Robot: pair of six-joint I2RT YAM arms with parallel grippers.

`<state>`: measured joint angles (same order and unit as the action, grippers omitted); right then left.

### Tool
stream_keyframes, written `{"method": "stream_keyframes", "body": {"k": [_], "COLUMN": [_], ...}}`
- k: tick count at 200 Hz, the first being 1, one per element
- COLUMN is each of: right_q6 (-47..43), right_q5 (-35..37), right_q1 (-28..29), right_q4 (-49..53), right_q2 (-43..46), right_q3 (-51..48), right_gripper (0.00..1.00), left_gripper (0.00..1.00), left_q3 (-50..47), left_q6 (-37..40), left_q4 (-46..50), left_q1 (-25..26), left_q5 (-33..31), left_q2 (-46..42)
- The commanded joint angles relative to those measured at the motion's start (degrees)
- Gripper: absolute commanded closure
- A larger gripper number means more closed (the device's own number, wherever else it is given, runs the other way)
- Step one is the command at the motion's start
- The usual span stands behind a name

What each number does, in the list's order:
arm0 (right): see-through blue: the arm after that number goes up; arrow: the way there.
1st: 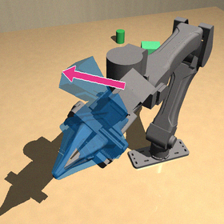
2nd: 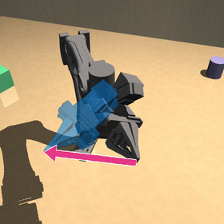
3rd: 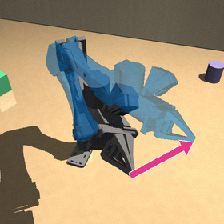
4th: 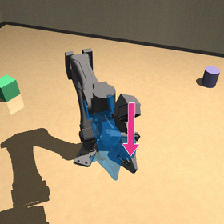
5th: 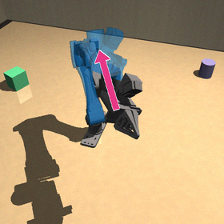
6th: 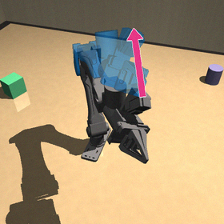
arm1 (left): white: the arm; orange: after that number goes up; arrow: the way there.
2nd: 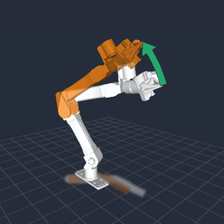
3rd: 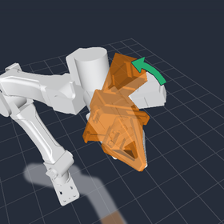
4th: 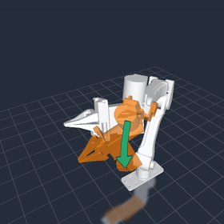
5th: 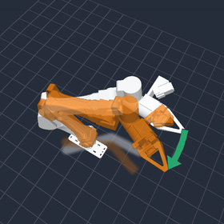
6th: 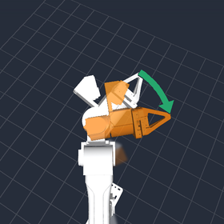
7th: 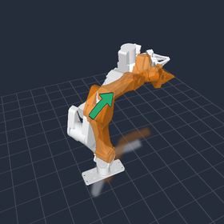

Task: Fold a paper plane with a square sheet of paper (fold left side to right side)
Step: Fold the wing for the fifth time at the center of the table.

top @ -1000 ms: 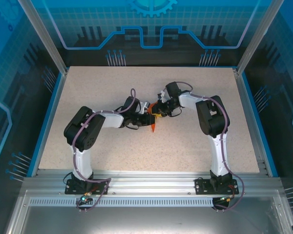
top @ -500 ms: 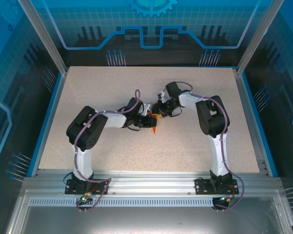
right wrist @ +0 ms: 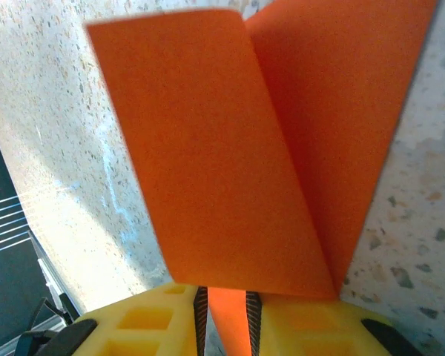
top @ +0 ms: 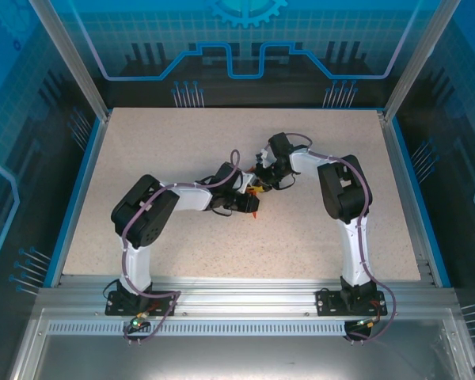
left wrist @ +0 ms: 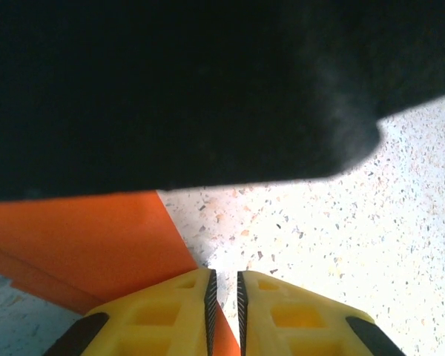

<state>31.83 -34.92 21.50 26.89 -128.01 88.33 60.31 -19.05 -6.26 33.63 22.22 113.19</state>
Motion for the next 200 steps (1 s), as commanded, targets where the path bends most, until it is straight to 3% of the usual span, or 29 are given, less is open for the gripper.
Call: {"method": "stream_keyframes", "body": {"k": [1, 119, 151, 175, 200], "right_q6": [0.20, 0.18, 0.08, 0.24, 0.86], "right_q5": [3.89, 3.98, 3.81, 3.11, 1.62], "right_q1": [0.82, 0.91, 0.90, 0.92, 0.92], "right_q4": [3.24, 3.48, 3.40, 2.52, 0.37], "right_q2": [-3.60, -3.58, -3.43, -2.77, -0.08], "right_q3": [0.26, 0.26, 0.18, 0.07, -0.62], "right_gripper": [0.76, 0.76, 0.76, 0.76, 0.75], "left_gripper": [0.80, 0.80, 0.80, 0.79, 0.78], "left_q3": [-1.32, -8.88, -10.99, -11.41, -13.61], "left_q6": [3.38, 3.22, 1.67, 0.03, -4.04], "left_q4": [7.63, 6.22, 4.50, 3.67, -0.72], "left_q1": [3.87, 8.79, 8.54, 6.09, 0.34], "left_q5": [2.11, 2.57, 2.68, 2.69, 5.08], "left_q2": [0.11, -5.20, -10.38, -15.79, -19.21]}}
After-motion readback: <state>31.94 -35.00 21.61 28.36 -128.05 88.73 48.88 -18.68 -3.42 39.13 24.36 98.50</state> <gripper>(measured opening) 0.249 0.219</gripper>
